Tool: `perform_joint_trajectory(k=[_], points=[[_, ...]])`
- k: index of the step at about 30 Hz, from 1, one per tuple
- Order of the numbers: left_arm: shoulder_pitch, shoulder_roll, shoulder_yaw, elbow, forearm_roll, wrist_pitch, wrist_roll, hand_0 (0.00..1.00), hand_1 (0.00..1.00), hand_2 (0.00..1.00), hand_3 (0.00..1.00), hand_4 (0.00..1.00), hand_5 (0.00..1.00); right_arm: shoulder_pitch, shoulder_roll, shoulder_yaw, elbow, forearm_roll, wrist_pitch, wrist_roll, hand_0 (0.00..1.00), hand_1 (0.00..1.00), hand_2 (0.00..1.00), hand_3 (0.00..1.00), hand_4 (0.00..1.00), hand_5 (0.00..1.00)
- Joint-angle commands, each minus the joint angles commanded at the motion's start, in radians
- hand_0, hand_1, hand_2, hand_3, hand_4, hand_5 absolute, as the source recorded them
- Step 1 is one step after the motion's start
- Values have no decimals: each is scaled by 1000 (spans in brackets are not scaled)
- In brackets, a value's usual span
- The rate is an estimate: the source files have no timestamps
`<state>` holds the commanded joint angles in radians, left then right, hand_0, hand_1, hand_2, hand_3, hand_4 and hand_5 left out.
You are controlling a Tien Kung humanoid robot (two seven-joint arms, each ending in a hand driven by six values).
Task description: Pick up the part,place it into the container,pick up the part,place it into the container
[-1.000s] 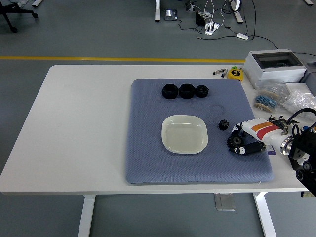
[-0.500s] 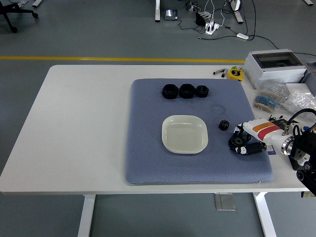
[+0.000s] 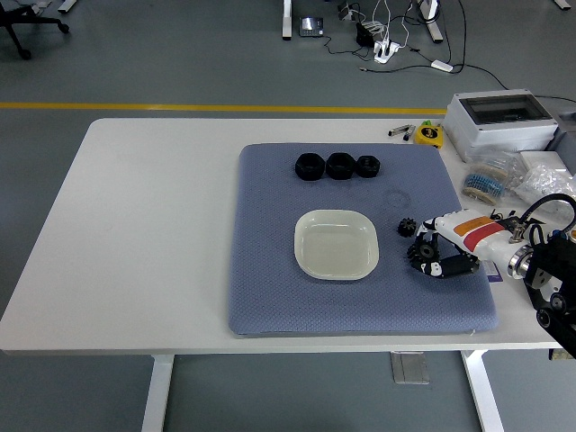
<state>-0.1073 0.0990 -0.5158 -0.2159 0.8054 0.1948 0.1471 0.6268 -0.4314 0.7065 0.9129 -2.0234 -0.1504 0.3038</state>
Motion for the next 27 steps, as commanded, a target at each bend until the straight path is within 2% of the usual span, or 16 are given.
perform_joint_trajectory(k=[1, 10, 14, 21, 24, 25, 27], points=[[0, 0, 0, 0, -1, 0, 0, 705, 710, 747, 660, 684, 678, 1, -1, 1, 12, -2, 0, 0, 2, 54, 374, 501, 708, 532], [0, 3, 5, 0, -7, 1, -2, 705, 710, 747, 659, 684, 678, 20, 0, 7, 135, -13, 8, -8, 2, 53, 369, 506, 690, 519], [1, 4, 11, -1, -11, 1, -2, 706, 711, 747, 659, 685, 677, 65, 14, -33, 169, -8, 7, -9, 2, 50, 366, 509, 680, 515], [-3, 9, 0, -4, 11, -4, 4, 706, 711, 747, 657, 686, 679, 212, 63, -198, 138, -7, 13, -15, 2, 64, 371, 515, 687, 495], [-8, 11, 6, -5, 6, -2, 3, 706, 711, 747, 657, 686, 679, 263, 102, -248, 94, -22, 16, -24, 2, 64, 371, 515, 687, 495], [-9, 12, 6, -6, 5, -1, 3, 706, 711, 748, 658, 684, 675, 274, 113, -259, 78, -24, 15, -26, 2, 98, 426, 525, 731, 443], [-10, 12, 6, -6, 3, 0, 4, 706, 711, 748, 658, 684, 675, 292, 134, -279, 43, -29, 15, -29, 2, 98, 426, 525, 731, 443]])
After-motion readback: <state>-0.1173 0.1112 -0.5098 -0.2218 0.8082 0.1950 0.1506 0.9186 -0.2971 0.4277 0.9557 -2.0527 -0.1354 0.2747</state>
